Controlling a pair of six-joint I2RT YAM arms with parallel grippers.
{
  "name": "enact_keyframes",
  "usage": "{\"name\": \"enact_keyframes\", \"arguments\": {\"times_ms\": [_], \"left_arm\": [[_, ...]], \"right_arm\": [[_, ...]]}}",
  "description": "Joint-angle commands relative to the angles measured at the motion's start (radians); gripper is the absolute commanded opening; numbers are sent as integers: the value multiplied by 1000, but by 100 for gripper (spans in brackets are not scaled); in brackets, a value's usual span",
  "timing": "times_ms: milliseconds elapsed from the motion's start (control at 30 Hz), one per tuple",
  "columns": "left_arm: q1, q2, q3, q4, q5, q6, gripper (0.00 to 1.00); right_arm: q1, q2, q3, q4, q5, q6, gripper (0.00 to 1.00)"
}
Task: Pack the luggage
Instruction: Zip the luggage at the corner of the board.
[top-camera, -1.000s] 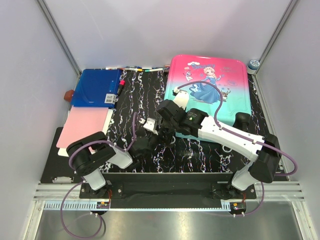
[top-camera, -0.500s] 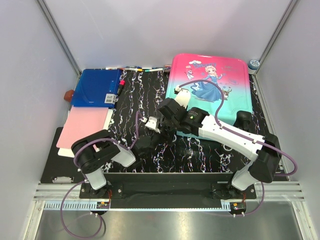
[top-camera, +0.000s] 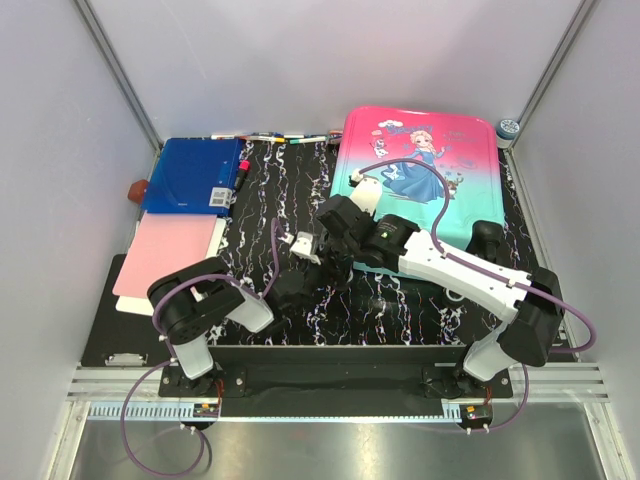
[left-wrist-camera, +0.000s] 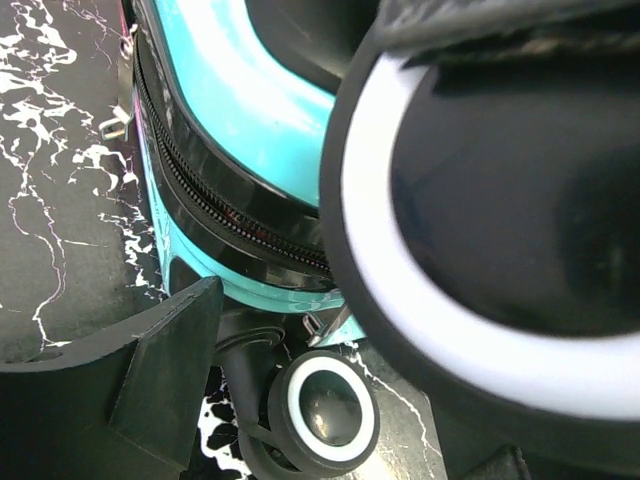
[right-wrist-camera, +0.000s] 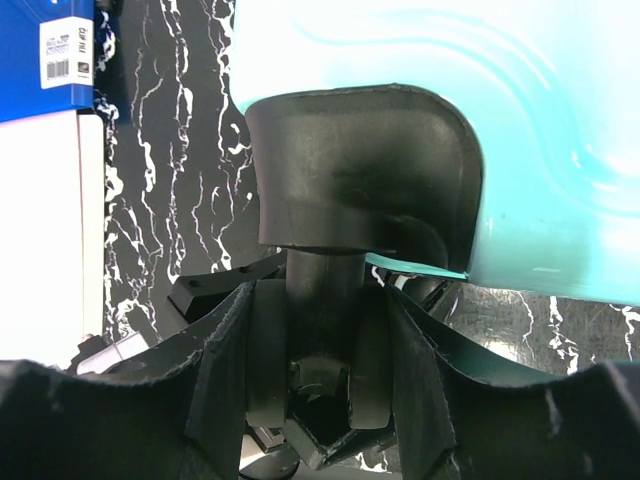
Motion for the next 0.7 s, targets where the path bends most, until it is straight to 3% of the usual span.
{"name": "enact_keyframes", "arguments": {"times_ms": [0,233,500,667], "left_arm": [[42,9,48,161,-54,-99,80],[82,35,59,175,4,-148,75],[91,38,51,221,18,-117,37],[97,35,48,264,32,-97,24]], "right_arm": [[39,-117,50,235,-79,26,0],[38,-123,35,249,-81,25,0],[39,-132,19,258,-82,26,0],[39,-132,15,259,-81,26,0]]}}
